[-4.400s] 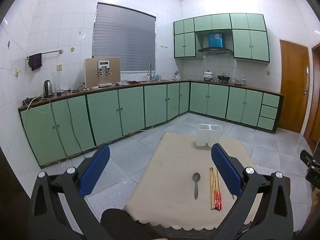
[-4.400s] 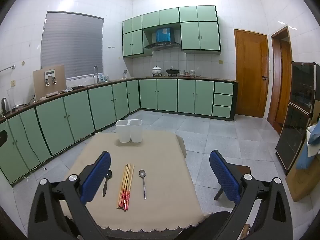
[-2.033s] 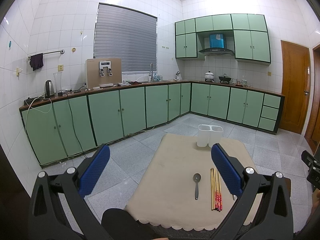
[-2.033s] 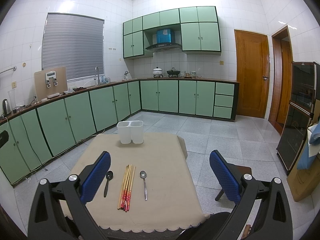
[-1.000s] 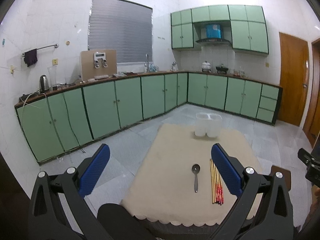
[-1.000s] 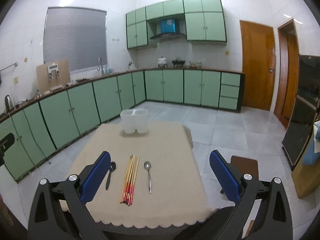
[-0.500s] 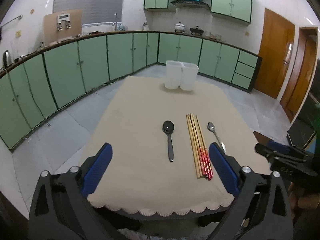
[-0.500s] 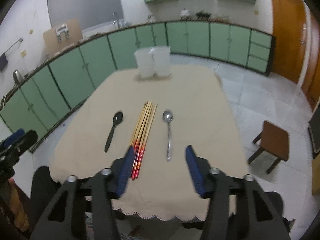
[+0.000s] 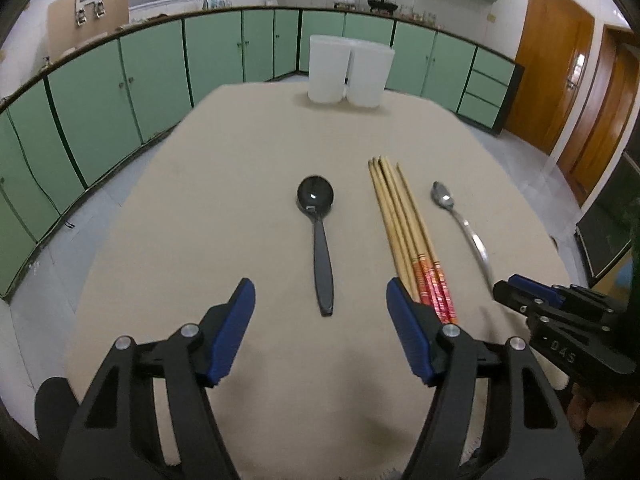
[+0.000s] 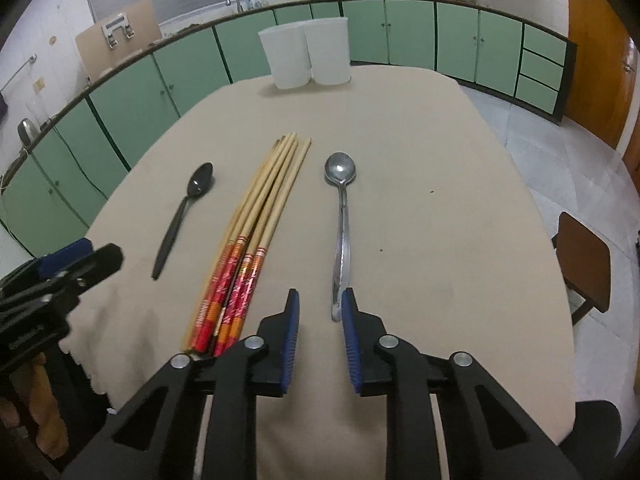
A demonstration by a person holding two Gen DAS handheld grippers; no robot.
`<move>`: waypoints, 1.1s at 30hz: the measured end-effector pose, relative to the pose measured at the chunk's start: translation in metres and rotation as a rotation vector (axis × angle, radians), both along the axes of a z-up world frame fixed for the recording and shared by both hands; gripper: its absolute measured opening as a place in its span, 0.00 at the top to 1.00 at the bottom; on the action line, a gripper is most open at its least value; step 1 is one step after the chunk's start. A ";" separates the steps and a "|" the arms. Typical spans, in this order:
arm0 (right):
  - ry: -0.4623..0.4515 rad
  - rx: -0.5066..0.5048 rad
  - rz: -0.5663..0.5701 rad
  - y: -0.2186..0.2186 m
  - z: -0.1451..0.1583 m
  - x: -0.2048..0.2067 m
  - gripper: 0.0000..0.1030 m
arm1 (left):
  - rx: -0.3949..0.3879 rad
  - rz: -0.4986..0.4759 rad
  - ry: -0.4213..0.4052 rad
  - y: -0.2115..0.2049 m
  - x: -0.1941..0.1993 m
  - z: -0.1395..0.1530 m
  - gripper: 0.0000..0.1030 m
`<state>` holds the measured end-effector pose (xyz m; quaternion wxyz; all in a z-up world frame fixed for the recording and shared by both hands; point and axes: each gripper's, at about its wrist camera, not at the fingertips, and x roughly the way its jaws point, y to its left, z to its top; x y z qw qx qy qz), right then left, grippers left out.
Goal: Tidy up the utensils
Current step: 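Grasp the black spoon handle with the left gripper while the right gripper grasps the metal spoon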
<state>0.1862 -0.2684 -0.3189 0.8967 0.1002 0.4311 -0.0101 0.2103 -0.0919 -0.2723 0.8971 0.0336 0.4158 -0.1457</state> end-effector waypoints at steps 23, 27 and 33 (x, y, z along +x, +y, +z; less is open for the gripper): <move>0.014 -0.028 -0.013 -0.007 -0.014 0.014 0.86 | 0.053 -0.009 0.036 -0.011 0.014 -0.034 0.66; 0.014 -0.004 -0.021 -0.010 -0.013 0.014 0.91 | 0.024 -0.025 0.045 -0.010 0.014 -0.030 0.89; -0.027 -0.010 -0.012 -0.009 0.011 0.010 0.91 | -0.004 -0.022 0.012 -0.004 0.011 -0.003 0.89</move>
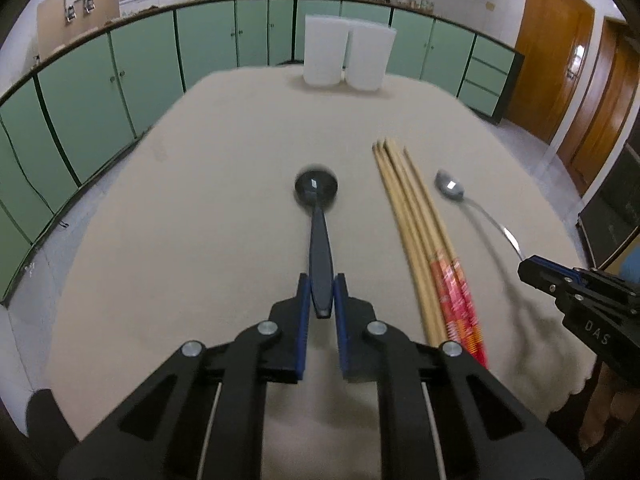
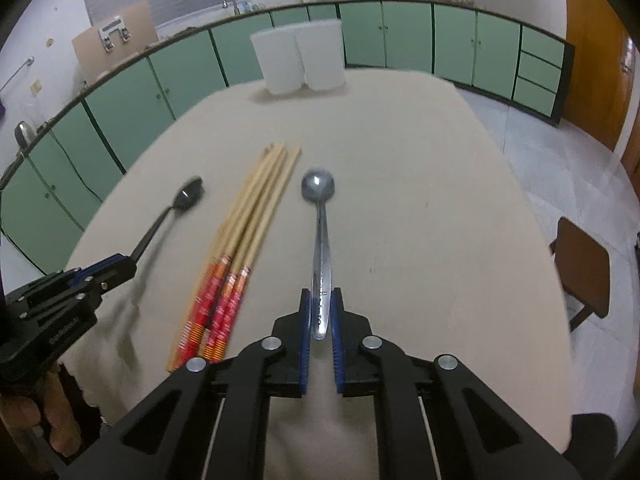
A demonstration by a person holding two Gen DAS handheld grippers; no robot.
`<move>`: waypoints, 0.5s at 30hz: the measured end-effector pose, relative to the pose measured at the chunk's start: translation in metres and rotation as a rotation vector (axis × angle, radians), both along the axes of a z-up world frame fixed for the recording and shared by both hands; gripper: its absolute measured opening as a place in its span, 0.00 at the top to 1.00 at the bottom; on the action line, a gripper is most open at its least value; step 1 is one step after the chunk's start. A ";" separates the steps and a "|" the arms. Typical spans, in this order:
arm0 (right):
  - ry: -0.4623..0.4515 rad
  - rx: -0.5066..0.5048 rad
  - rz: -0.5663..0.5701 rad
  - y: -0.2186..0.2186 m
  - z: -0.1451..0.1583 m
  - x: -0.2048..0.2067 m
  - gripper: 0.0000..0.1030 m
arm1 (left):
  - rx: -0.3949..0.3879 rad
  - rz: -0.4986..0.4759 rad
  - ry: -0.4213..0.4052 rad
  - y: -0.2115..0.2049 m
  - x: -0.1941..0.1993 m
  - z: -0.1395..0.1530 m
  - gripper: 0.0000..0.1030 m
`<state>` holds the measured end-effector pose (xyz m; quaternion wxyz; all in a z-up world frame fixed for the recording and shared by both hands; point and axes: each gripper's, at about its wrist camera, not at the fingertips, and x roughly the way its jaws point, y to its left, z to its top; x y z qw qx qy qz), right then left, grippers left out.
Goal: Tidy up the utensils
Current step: 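Grasp the black spoon handle with the left gripper while the right gripper grasps the metal spoon, then carry the black spoon with the left gripper while the right gripper carries the metal spoon to the white holder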
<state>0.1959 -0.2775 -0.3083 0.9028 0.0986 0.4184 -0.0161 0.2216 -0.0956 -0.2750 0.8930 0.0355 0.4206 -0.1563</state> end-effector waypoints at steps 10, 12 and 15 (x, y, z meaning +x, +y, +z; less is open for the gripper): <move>-0.073 -0.056 0.045 -0.003 0.067 0.021 0.91 | -0.003 -0.043 -0.105 -0.001 0.004 0.066 0.89; -0.074 -0.077 0.063 -0.004 0.077 0.028 0.91 | -0.001 -0.061 -0.112 -0.002 0.009 0.076 0.89; -0.069 -0.090 0.104 -0.006 0.091 0.040 0.91 | -0.002 -0.081 -0.110 -0.003 0.016 0.087 0.89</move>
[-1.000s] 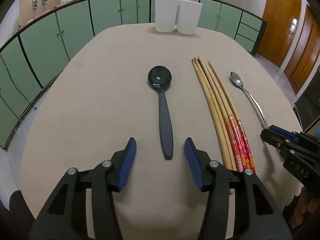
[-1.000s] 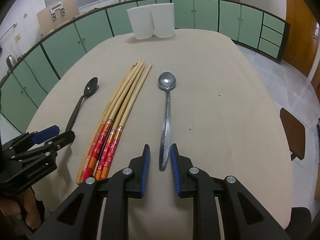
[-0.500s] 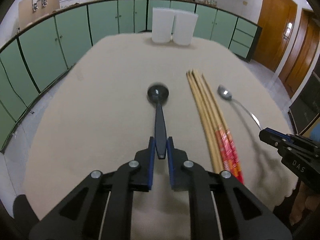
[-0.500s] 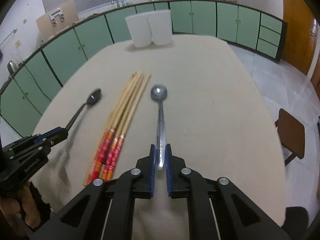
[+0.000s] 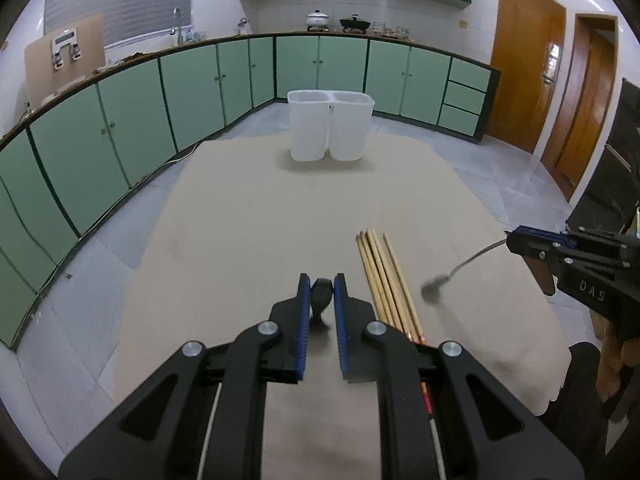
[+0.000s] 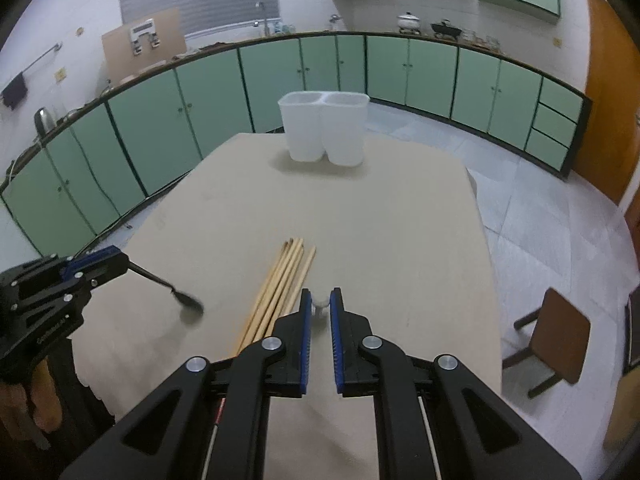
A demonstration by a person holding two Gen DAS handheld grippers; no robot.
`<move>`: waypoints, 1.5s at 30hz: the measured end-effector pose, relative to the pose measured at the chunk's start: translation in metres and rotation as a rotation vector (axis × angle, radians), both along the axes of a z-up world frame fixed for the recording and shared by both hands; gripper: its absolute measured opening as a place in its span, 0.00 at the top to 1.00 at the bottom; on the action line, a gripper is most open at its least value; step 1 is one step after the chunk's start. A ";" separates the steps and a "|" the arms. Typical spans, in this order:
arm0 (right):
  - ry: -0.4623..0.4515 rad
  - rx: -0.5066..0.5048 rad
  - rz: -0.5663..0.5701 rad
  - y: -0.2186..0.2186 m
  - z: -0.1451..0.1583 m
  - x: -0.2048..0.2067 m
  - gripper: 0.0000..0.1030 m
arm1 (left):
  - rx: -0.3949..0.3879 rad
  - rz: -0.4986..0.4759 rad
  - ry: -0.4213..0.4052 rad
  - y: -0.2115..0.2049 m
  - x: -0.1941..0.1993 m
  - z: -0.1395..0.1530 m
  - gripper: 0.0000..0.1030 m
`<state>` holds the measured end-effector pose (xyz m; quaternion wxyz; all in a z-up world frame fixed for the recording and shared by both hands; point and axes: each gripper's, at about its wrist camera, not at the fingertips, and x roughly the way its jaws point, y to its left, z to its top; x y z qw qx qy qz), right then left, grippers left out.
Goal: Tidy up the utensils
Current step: 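Carry the black spoon with the left gripper while the right gripper carries the metal spoon to the white holder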
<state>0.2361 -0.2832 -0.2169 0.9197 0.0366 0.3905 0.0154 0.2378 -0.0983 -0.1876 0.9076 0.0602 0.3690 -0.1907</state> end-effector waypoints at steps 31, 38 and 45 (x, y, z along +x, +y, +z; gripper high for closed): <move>-0.011 -0.051 0.096 -0.019 0.106 0.102 0.91 | -0.043 -0.105 -0.074 -0.030 0.114 0.107 0.90; -0.021 -0.061 0.094 -0.025 0.133 0.151 0.91 | -0.046 -0.073 -0.075 -0.038 0.170 0.124 0.90; -0.037 -0.049 0.063 -0.036 0.153 0.206 0.91 | -0.058 -0.059 -0.090 -0.054 0.210 0.139 0.90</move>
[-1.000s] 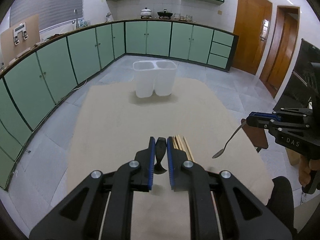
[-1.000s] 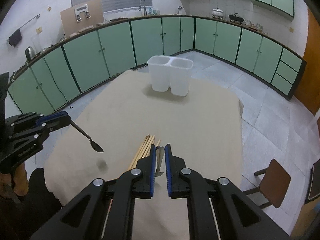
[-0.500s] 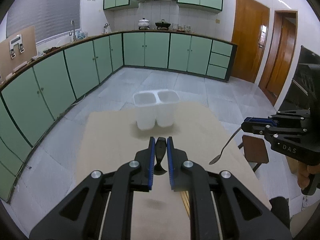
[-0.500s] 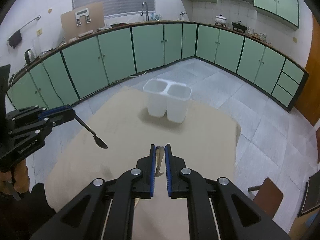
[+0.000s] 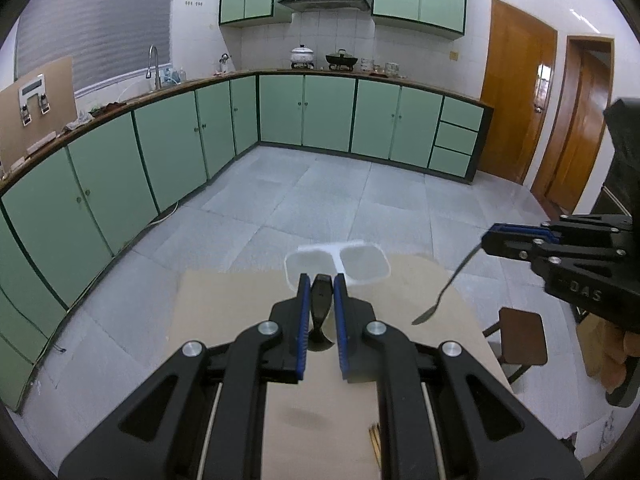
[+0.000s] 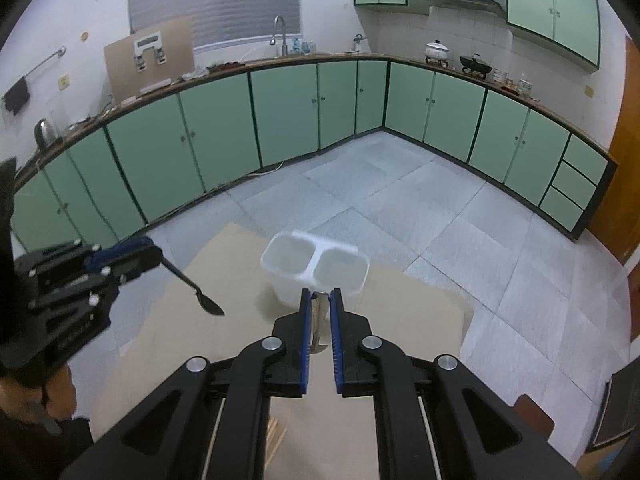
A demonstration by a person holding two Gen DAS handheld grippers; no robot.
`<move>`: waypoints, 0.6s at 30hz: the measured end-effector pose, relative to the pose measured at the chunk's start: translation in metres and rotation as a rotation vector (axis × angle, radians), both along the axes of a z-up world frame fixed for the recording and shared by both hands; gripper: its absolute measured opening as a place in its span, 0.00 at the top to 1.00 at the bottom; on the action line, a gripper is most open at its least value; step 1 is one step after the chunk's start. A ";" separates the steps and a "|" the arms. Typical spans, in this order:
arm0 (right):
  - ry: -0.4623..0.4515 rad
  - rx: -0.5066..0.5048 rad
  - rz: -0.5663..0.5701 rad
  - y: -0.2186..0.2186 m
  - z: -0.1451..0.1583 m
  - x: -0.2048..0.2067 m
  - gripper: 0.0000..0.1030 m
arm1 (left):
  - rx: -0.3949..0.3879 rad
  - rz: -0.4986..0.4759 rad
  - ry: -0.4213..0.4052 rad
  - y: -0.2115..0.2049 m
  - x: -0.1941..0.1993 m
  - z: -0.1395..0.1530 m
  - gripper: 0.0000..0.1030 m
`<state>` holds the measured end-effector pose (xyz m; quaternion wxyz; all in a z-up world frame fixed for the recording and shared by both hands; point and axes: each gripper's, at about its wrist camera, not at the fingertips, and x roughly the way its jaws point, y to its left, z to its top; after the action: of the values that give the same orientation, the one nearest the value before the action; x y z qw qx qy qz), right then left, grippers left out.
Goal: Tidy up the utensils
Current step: 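Carry the black spoon with the left gripper while the right gripper carries the metal spoon to the white holder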
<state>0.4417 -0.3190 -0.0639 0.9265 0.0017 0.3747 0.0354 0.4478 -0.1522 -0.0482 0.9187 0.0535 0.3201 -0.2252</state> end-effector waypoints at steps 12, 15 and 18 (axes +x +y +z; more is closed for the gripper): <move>0.008 0.036 -0.073 -0.027 -0.019 0.078 0.91 | -0.035 0.022 0.004 -0.028 0.072 -0.006 0.90; 0.024 0.042 -0.084 -0.031 -0.038 0.096 0.91 | -0.040 0.031 0.011 -0.034 0.091 -0.020 0.90; 0.034 0.039 -0.094 -0.035 -0.054 0.106 0.91 | -0.049 0.040 0.023 -0.037 0.110 -0.038 0.90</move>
<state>0.5481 -0.3536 -0.1174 0.9205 0.0381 0.3889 -0.0010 0.5577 -0.1897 -0.0860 0.9203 0.0220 0.3262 -0.2150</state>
